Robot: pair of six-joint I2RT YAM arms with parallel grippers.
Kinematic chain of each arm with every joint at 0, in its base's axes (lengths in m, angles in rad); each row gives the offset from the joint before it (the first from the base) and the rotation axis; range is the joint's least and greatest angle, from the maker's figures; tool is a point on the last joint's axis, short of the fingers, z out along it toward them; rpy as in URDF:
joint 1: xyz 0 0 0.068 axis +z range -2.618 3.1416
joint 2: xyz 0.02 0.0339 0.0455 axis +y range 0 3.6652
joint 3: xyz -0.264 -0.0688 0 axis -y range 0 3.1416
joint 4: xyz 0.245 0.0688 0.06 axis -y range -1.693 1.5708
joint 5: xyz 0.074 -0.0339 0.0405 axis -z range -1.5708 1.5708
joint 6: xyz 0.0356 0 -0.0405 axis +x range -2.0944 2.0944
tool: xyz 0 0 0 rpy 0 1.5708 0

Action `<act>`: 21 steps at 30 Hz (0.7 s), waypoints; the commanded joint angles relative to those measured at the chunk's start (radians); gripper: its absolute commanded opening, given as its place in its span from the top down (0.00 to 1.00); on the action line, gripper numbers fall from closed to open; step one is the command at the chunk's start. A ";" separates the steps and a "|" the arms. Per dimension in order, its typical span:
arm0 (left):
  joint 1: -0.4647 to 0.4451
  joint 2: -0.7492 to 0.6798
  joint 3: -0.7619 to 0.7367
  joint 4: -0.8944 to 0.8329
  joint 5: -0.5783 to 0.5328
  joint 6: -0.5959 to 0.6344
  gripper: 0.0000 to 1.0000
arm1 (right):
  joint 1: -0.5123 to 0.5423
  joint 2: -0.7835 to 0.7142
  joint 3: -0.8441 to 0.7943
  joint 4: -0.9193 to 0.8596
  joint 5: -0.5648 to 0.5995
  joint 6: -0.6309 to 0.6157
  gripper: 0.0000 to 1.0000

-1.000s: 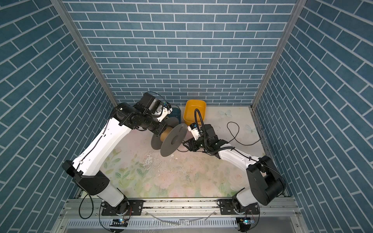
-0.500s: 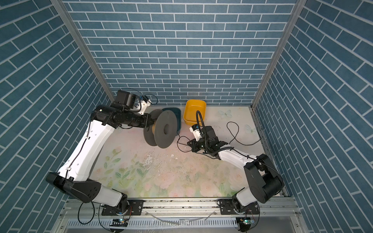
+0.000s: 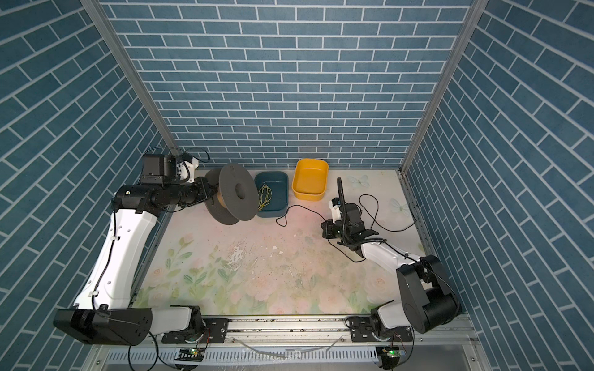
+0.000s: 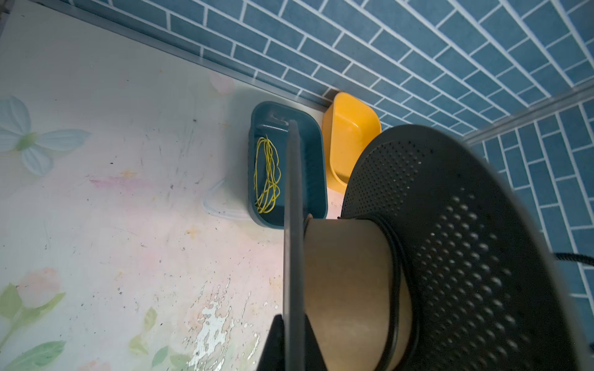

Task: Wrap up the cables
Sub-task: 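Release the cable and draw the right gripper back toward the robot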

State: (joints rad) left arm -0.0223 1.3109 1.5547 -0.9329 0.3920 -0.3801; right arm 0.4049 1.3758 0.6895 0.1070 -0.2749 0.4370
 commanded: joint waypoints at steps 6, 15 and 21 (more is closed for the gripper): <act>0.159 -0.089 -0.140 0.204 0.058 -0.110 1.00 | -0.173 -0.133 -0.058 -0.129 0.175 0.103 1.00; 0.217 -0.095 -0.139 0.161 0.032 -0.077 1.00 | -0.387 -0.208 -0.121 -0.151 0.139 0.188 1.00; 0.225 -0.111 -0.131 0.143 0.008 -0.063 1.00 | -0.456 -0.219 -0.121 -0.186 0.118 0.191 1.00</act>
State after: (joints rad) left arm 0.1856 1.2381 1.3949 -0.8474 0.4297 -0.4515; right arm -0.0296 1.1709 0.5861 -0.0467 -0.1638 0.5926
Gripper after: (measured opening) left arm 0.090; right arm 0.048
